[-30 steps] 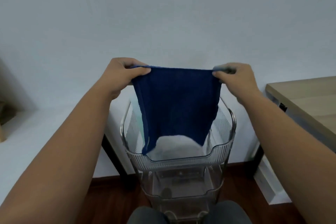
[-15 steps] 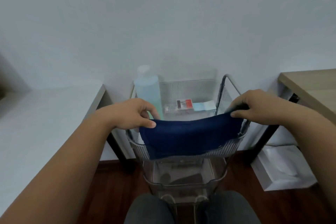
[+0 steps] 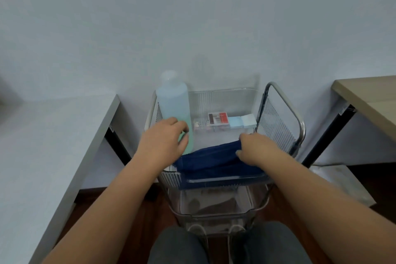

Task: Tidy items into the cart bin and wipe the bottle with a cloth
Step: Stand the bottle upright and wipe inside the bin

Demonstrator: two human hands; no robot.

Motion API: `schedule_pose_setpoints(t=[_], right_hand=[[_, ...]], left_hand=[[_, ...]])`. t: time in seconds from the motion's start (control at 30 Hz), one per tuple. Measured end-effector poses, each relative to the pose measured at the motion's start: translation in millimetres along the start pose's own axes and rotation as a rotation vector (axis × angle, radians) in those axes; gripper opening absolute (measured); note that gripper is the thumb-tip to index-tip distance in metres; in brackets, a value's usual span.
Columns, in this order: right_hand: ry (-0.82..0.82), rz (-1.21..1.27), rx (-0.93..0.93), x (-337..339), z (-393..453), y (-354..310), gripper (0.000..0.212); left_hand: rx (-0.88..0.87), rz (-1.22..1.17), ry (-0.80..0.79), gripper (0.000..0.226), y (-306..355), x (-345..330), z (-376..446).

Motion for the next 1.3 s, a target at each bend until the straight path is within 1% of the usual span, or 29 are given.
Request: schedule_pose_setpoints(t=[0.03,0.1,0.17,0.23,0.3,0.37,0.43,0.5,0.57,0.6,0.73,0.8,0.87,0.9,0.97,1.03,1.1,1.13,1.2,1.23,1.27,1.3], right_hand=[[-0.072,-0.004,-0.055,-6,1,-5,0.05],[-0.181,0.02,-0.167,-14,5,-13,0.071],[-0.224,0.116,-0.303,-19,11,-19,0.096],[-0.23,0.261,-0.414,-23,17,-23,0.116],[-0.265,0.415,-0.436,-31,26,-28,0.131],[-0.307,0.461,-0.405,-40,33,-39,0.14],[-0.334,0.405,-0.314,-47,36,-56,0.144],[-0.356,0.317,-0.129,-53,36,-76,0.136],[-0.375,0.239,0.041,-54,33,-92,0.118],[-0.384,0.206,0.096,-54,30,-97,0.108],[-0.359,0.129,0.298,-45,15,-93,0.071],[-0.371,0.063,0.386,-36,8,-77,0.059],[-0.4,-0.052,0.366,-24,7,-57,0.057],[-0.398,-0.106,0.324,-19,7,-49,0.057],[-0.354,-0.233,0.208,-12,14,-32,0.051],[-0.342,-0.317,0.07,-9,18,-16,0.038],[-0.368,-0.461,0.08,-11,17,-12,0.034],[-0.373,-0.467,0.093,-14,15,-14,0.036],[-0.34,-0.431,0.157,-25,11,-24,0.053],[-0.336,-0.387,0.174,-26,7,-34,0.057],[-0.29,-0.333,0.144,-25,7,-42,0.054],[-0.234,-0.302,0.104,-24,8,-49,0.045]], left_hand=[[-0.003,-0.017,0.088,0.016,-3,5,1],[0.041,-0.04,0.236,0.011,-14,13,7],[0.152,-0.087,0.319,0.01,-26,16,14],[0.282,-0.226,0.363,0.009,-35,14,21],[0.428,-0.495,0.433,0.01,-38,12,26],[0.556,-0.733,0.495,0.018,-38,8,28],[0.604,-0.802,0.481,0.026,-40,4,29],[0.625,-0.801,0.399,0.038,-44,-1,30],[0.657,-0.799,0.319,0.05,-47,-4,31],[0.666,-0.799,0.292,0.054,-48,-5,31],[0.658,-0.734,0.274,0.059,-49,-5,29],[0.662,-0.715,0.274,0.06,-49,-4,29],[0.659,-0.697,0.26,0.059,-48,-2,30],[0.654,-0.687,0.25,0.059,-47,-1,31],[0.625,-0.656,0.222,0.055,-47,-1,30],[0.587,-0.616,0.195,0.049,-48,-4,30],[0.599,-0.679,0.199,0.046,-50,-6,30],[0.623,-0.739,0.208,0.045,-51,-8,30],[0.672,-0.842,0.231,0.044,-52,-11,29],[0.687,-0.877,0.242,0.044,-53,-12,28],[0.693,-0.901,0.252,0.043,-53,-13,28],[0.695,-0.913,0.26,0.043,-53,-14,28]])
Point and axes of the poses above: each hand's wrist, its own z-axis towards the middle knuckle, its own x-axis out of the back of the hand, y = z × x, the point moved 1 cm from there along z, towards the middle knuckle, and after that the axes turned 1 degree about -x, right-handed, at the moved point
